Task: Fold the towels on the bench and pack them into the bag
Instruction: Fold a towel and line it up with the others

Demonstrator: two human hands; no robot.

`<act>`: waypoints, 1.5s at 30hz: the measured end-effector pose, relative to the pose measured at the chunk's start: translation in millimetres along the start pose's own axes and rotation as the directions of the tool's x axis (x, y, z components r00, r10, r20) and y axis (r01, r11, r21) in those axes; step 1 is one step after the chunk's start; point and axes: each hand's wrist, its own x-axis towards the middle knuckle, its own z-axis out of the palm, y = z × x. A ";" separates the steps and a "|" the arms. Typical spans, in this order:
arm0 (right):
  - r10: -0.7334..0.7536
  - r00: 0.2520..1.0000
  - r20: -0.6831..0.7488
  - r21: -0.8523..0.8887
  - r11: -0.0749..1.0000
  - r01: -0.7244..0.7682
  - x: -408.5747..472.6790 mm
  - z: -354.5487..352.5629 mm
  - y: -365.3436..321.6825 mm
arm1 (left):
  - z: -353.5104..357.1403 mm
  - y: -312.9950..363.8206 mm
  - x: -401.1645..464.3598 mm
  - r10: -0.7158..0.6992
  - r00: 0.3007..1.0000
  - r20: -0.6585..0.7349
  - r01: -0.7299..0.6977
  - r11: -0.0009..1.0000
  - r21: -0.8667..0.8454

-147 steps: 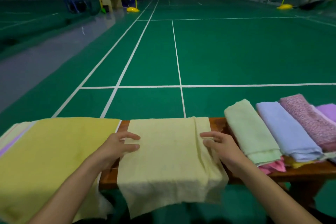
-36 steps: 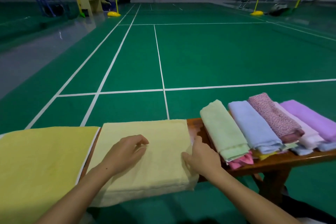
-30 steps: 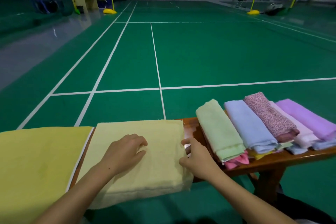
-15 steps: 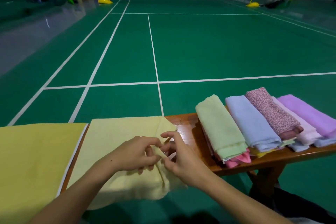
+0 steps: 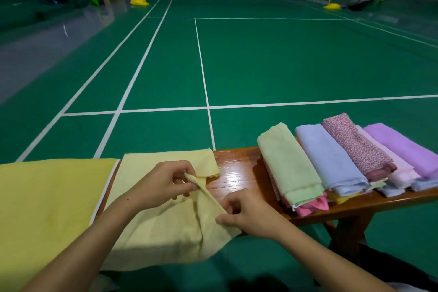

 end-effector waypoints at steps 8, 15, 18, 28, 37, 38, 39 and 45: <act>0.021 0.992 -0.121 0.042 0.999 -0.016 27.1 -3.4 -1.7 | -8.3 7.1 -6.9 0.001 1.000 -0.002 -0.002 0.959 -0.284; 0.066 0.945 -0.319 0.380 0.923 0.064 61.5 18.9 -17.2 | -15.1 7.9 -14.9 0.022 0.997 -0.075 -0.047 0.937 -0.346; 0.065 0.946 -0.318 0.561 0.817 0.133 66.7 25.9 -30.8 | -22.2 5.4 -17.4 -0.023 0.987 -0.158 -0.040 0.923 -0.384; -0.074 0.971 -0.228 0.778 0.586 0.228 78.0 20.1 -36.0 | -37.5 -0.5 -24.6 -0.017 0.976 -0.218 -0.092 0.874 -0.478; -0.200 0.938 -0.282 0.440 0.842 0.312 77.3 -16.0 -31.3 | -43.6 -9.7 -26.7 0.019 0.987 -0.157 -0.053 0.976 -0.212; -0.222 0.937 -0.269 0.384 0.867 0.316 76.1 -23.3 -32.2 | -43.6 -10.5 -26.8 0.026 0.987 -0.159 -0.048 0.990 -0.135; -0.239 0.935 -0.263 0.329 0.889 0.319 74.1 -30.8 -34.0 | -43.7 -11.9 -26.6 0.029 0.984 -0.176 -0.037 0.998 -0.044; -0.415 0.830 -0.372 -0.170 0.910 0.378 65.9 -54.8 -53.0 | -49.0 -2.1 -25.6 0.251 0.888 -0.385 -0.001 0.839 0.544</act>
